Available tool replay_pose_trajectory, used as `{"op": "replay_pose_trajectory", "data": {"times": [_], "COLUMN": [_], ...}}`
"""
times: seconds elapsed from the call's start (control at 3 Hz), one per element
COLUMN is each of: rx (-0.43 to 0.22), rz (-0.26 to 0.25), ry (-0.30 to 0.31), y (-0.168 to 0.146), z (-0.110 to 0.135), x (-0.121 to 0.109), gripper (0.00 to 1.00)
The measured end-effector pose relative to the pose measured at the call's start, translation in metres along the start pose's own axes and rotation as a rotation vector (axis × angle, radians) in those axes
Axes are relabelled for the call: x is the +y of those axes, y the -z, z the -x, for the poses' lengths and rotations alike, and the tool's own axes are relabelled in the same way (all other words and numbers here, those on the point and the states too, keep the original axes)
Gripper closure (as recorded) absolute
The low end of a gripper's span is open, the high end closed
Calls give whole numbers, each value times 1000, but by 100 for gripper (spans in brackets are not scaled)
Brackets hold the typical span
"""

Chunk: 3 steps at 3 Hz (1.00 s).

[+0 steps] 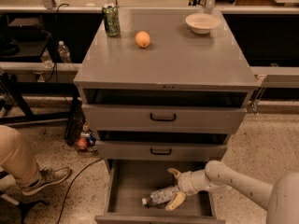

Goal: Pick blue plastic bottle from bottom drawer and place on counter

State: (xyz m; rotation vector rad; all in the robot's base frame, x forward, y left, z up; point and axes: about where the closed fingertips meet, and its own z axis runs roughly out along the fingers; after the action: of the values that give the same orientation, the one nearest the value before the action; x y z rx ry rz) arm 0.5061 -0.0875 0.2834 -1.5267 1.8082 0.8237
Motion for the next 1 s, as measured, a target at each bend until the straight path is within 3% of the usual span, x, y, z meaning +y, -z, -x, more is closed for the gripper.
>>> {"op": "replay_pose_trajectory", "data": {"times": [0.67,1.0], "rx": [17,32], "rz": [1,8], "ry": [30,82], "y": [-9,-17], "z": [-9,-31], "x": [-3,-15], "gripper": [0,0]}}
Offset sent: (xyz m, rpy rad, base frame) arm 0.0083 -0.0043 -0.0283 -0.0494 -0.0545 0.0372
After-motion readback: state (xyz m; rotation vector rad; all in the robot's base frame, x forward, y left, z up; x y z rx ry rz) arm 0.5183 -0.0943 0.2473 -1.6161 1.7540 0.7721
